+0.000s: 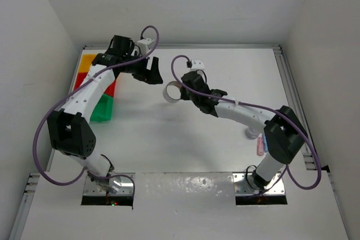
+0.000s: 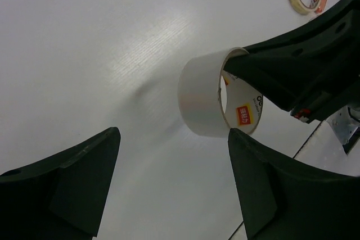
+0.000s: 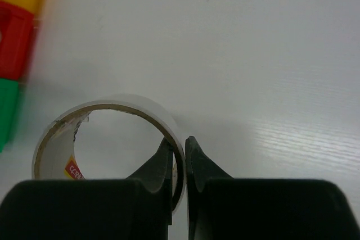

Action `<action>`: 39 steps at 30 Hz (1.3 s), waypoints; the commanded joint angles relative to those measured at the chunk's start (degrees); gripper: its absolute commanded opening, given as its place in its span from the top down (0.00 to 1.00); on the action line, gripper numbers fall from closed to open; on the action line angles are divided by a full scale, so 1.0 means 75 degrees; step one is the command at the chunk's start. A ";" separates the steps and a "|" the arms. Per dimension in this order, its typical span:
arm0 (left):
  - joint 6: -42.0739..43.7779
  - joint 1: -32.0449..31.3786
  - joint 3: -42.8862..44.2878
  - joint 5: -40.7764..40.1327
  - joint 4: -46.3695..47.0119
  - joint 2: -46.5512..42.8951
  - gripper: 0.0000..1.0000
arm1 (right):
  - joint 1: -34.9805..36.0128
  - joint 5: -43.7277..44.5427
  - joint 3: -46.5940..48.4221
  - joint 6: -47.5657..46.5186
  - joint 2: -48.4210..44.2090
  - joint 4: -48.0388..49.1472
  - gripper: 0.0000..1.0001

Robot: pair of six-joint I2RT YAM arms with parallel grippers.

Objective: Sort the stationery into containers
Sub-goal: Pick up the stationery from the center of the board, then place the stationery in the storage box.

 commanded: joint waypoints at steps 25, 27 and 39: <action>-0.0266 -0.0641 -0.0500 -0.0433 0.0502 0.0213 1.00 | 0.0381 -0.0498 0.0633 -0.0143 0.0268 0.0944 0.91; -0.0172 -0.0512 -0.0359 -0.0784 0.0408 0.0155 1.00 | 0.0369 -0.0651 0.0575 -0.0226 0.0233 0.1049 0.69; 0.0648 0.4197 0.0497 -0.0868 0.0149 0.0458 1.00 | 0.0205 -0.0242 -0.0866 -0.0589 -0.1044 0.1319 0.30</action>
